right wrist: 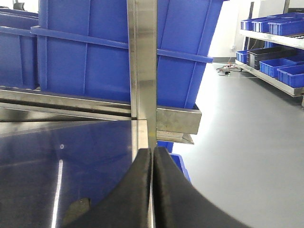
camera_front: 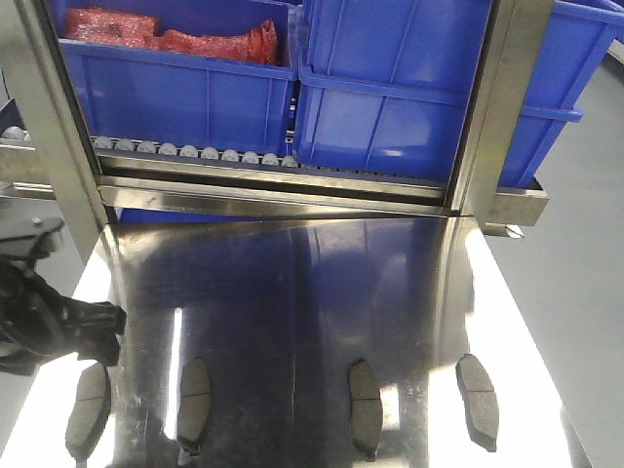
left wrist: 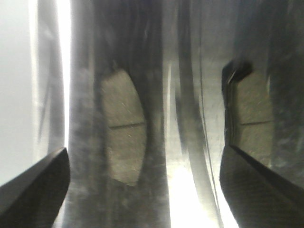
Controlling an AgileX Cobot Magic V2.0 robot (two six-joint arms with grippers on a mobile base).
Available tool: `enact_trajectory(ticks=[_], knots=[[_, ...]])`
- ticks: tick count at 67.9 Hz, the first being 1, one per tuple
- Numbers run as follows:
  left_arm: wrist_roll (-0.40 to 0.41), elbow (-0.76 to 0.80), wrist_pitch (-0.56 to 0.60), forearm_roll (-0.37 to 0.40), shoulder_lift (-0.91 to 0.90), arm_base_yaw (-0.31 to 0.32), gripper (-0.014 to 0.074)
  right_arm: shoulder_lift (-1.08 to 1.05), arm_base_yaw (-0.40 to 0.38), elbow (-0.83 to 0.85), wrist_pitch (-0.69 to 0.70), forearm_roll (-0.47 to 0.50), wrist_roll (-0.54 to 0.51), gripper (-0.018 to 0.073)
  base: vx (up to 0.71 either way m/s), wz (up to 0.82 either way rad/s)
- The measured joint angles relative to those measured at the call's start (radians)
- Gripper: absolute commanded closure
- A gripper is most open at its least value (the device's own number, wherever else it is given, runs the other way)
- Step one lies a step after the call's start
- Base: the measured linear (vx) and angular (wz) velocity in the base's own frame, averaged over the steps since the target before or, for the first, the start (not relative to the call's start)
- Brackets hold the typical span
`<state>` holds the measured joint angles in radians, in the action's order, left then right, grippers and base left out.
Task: Move and align brake pads A on conveyor
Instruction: 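Lower the left gripper over the brake pad nearest the left arm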
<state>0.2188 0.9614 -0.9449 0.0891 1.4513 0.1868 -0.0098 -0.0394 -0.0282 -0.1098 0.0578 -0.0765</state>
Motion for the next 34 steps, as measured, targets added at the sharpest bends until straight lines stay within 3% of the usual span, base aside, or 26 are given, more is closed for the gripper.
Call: enact_trajectory(ticks=[34], knots=[[0.073,0.001,0.013,-0.018,0.211,0.016,0.0004,0.0,0.0,0.0,0.0,0.0,0.0,0.0566,0.0,0.0]])
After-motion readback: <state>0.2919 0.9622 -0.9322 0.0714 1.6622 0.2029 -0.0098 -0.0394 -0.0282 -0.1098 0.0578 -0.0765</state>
